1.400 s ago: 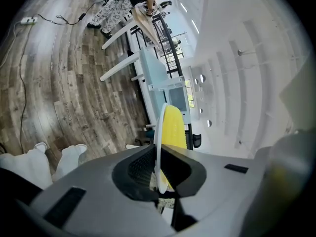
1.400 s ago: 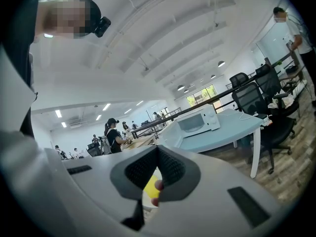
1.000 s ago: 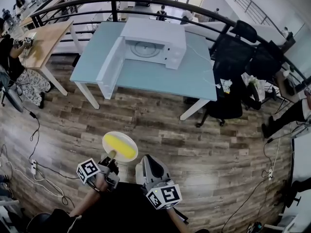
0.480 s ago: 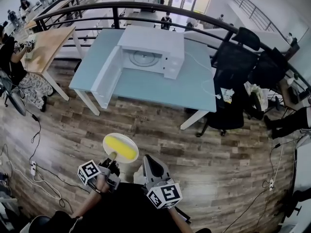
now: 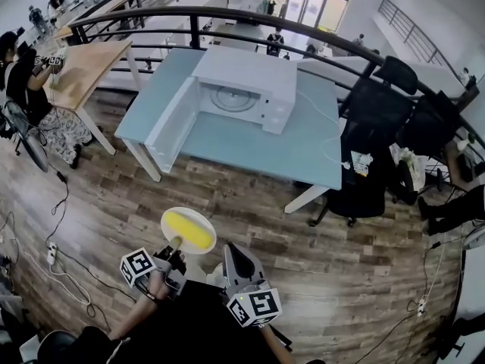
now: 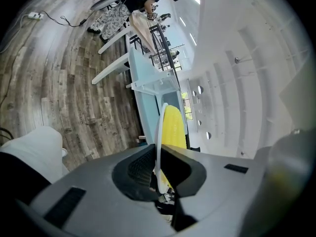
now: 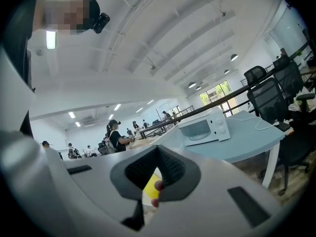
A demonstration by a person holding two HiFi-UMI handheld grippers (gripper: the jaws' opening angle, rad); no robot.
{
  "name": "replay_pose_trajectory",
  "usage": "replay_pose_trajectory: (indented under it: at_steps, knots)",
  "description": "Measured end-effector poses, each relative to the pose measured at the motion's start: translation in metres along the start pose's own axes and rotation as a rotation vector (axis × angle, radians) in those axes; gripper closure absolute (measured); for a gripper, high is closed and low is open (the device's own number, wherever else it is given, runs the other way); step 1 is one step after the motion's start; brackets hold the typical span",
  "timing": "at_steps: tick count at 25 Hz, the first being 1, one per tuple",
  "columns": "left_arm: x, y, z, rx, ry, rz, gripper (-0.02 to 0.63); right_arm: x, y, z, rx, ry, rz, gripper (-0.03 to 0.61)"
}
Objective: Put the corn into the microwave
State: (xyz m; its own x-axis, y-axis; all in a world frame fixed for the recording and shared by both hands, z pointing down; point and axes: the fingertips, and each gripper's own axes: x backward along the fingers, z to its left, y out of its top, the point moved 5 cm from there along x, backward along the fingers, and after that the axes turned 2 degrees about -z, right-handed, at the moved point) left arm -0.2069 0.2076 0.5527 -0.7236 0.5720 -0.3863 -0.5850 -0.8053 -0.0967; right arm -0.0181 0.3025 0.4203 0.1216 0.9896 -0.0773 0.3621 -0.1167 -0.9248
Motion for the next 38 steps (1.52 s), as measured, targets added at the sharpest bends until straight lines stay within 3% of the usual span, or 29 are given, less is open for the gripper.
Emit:
replay_pose_trajectory:
  at_steps: [25, 38]
  knots:
    - [-0.059, 0.003, -0.021, -0.015, -0.034, 0.023, 0.594, -0.017, 0.012, -0.044, 0.027, -0.081, 0.006, 0.569]
    - [-0.114, 0.019, -0.024, -0.017, -0.025, 0.052, 0.594, -0.055, 0.013, -0.077, 0.021, -0.107, 0.038, 0.571]
